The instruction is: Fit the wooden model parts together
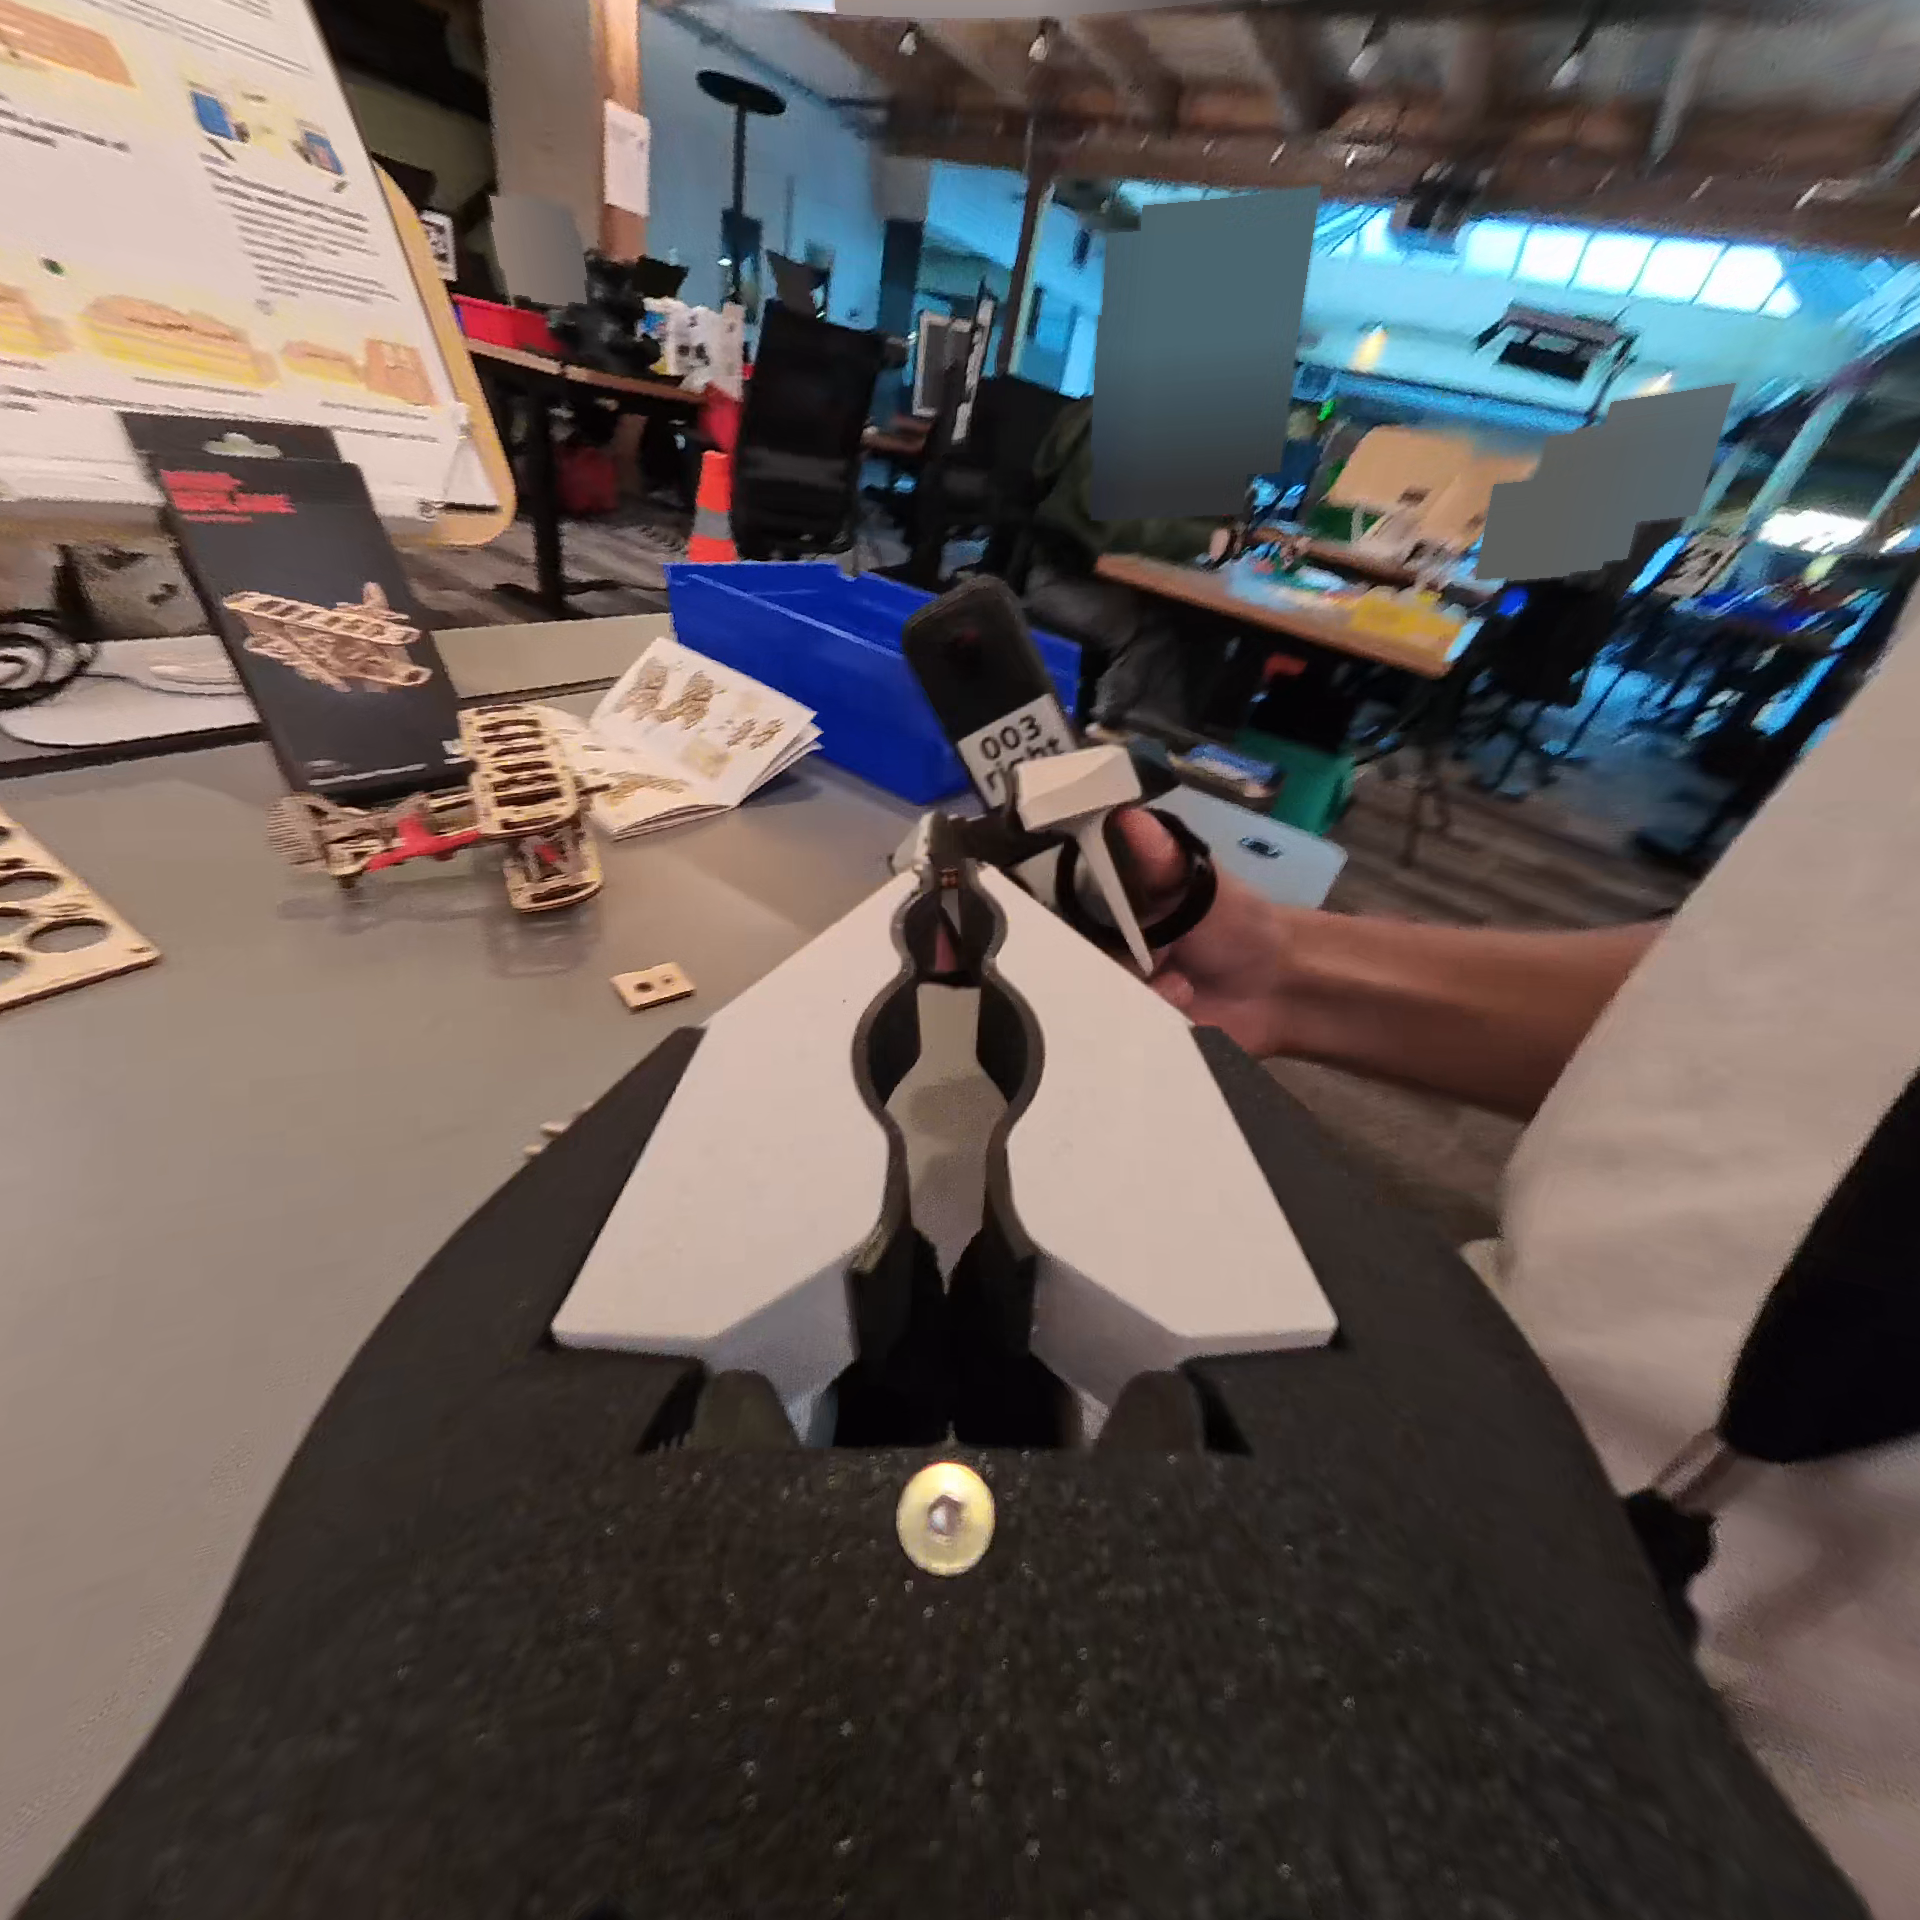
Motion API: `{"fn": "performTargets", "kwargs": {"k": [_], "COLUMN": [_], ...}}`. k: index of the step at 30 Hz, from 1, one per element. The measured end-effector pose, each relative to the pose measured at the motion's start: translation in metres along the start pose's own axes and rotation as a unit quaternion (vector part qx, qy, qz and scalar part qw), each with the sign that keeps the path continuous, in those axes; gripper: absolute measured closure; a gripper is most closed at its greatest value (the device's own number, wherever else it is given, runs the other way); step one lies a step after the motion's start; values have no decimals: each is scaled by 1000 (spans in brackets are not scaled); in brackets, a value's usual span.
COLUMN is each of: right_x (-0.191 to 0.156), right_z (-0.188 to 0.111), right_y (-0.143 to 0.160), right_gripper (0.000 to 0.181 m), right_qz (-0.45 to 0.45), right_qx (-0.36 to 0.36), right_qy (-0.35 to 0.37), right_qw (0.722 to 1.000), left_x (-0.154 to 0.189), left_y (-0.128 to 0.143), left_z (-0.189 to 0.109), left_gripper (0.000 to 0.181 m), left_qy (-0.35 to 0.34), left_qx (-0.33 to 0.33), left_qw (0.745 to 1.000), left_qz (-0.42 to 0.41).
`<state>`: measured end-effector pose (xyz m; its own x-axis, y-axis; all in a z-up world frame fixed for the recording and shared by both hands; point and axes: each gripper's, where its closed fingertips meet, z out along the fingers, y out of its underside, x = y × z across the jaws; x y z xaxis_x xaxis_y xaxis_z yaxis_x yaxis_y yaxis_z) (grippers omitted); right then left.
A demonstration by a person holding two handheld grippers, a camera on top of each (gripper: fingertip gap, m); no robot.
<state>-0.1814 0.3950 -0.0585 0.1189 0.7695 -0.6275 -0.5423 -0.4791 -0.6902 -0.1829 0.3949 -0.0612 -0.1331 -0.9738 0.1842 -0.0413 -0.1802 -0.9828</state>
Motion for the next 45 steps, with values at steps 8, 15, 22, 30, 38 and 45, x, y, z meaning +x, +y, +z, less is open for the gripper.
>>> {"fn": "performTargets", "kwargs": {"k": [8, 15, 22, 30, 38, 45], "right_x": [-13, -16, -14, -15, -15, -13], "right_z": [8, 10, 10, 10, 10, 8], "right_y": [0, -1, 2, 2, 3, 5], "right_gripper": [170, 171, 172, 176, 177, 179], "right_qz": [-33, -43, -53, -60, -64, -69], "right_qx": [10, 13, 3, 5, 2, -15], "right_qy": [-24, -23, -14, -11, -9, 5], "right_qw": [999, 999, 999, 998, 998, 997], "left_x": [11, 14, 16, 17, 17, 17], "left_y": [-16, -15, -13, -12, -13, -10], "left_z": [-4, -3, -2, -2, -3, -2], "left_gripper": [181, 181, 180, 181, 180, 180], "left_qy": [54, 61, 66, 68, 70, 65], "left_qx": [43, 40, 36, 33, 33, 25], "left_qw": [995, 994, 994, 994, 994, 995], "left_qz": [-69, -75, -73, -72, -72, -69]}}
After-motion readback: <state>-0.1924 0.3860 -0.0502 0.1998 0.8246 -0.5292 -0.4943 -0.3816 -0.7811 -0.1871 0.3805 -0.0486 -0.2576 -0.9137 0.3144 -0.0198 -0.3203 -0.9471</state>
